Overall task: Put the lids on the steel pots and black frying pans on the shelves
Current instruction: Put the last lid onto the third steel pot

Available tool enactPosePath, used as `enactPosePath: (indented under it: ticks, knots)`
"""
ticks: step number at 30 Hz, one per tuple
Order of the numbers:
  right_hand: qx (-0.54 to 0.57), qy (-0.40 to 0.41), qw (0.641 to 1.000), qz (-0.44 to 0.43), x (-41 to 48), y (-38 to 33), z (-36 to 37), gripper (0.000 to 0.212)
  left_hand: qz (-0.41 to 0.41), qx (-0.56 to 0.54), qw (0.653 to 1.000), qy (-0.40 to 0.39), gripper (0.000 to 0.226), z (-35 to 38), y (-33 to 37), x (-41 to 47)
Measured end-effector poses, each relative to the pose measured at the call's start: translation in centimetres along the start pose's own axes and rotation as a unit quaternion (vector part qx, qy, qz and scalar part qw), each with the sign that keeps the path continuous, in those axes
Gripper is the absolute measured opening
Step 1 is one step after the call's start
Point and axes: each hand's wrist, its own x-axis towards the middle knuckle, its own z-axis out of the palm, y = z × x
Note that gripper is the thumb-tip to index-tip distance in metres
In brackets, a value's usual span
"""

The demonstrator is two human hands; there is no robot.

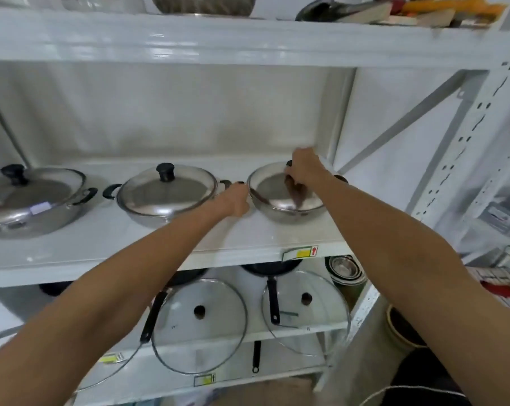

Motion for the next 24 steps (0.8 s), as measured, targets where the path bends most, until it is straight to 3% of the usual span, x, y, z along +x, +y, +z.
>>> enactPosePath:
  ticks: [7,11,18,24]
  knots:
    - [-0.009,0.017,1.0,-0.002,1.6,-0.6,0.3,0.014,-0.02,0.016,1.0,-0.001,0.043,-1.2,-0.6,0.5]
    - [0.004,0.039,0.999,-0.011,2.6,-3.0,-0.5,0.029,-0.038,-0.001,0.999,0.026,0.05,-3.6,-2.3,0.5]
    - [0.034,0.018,0.998,0.041,0.0,1.3,3.0,0.02,-0.023,-0.015,0.998,-0.054,0.064,0.5,-1.3,-1.1]
    - [-0.071,0.008,0.997,0.031,-4.1,-0.6,1.5,0.04,0.019,-0.085,0.996,-0.009,0.06,0.3,-0.9,-7.4]
